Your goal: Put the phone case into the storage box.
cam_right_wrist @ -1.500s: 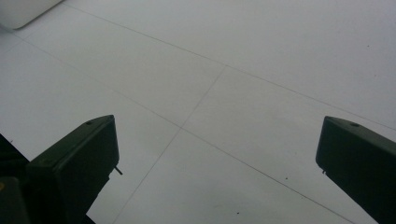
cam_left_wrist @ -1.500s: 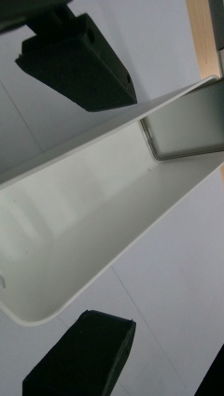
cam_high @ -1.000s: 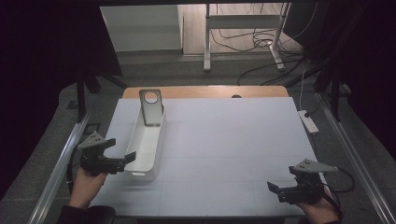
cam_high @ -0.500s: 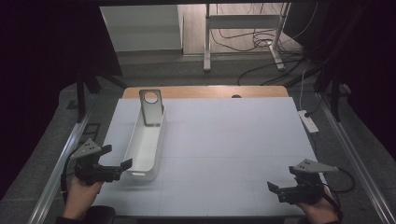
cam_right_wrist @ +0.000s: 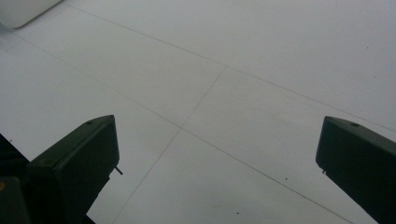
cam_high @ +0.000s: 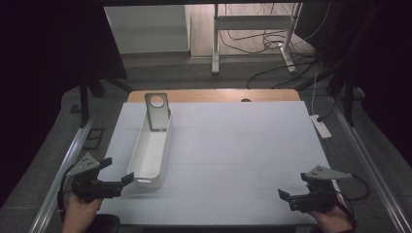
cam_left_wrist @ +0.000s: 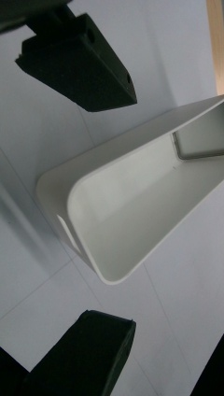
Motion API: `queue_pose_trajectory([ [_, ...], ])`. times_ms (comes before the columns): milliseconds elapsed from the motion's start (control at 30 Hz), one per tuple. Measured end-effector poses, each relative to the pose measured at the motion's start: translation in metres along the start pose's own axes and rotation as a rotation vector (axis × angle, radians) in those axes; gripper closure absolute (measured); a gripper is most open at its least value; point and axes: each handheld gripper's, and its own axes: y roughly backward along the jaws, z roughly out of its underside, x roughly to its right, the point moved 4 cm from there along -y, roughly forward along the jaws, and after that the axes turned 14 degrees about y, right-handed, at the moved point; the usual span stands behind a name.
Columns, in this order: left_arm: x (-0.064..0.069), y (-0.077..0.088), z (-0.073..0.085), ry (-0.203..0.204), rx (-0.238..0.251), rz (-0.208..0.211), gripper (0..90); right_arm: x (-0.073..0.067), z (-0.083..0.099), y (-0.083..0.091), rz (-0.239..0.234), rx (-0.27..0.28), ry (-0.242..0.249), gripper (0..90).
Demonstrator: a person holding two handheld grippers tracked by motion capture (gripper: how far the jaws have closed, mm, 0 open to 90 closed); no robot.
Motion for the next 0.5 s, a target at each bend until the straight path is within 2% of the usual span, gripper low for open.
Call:
queue_pose_trajectory([
  [500, 0.001, 0.002, 0.018, -0.017, -0.016, -0.044, 0.0, 0.0, 0.0, 0.0, 0.001, 0.0, 0.001, 0.0],
])
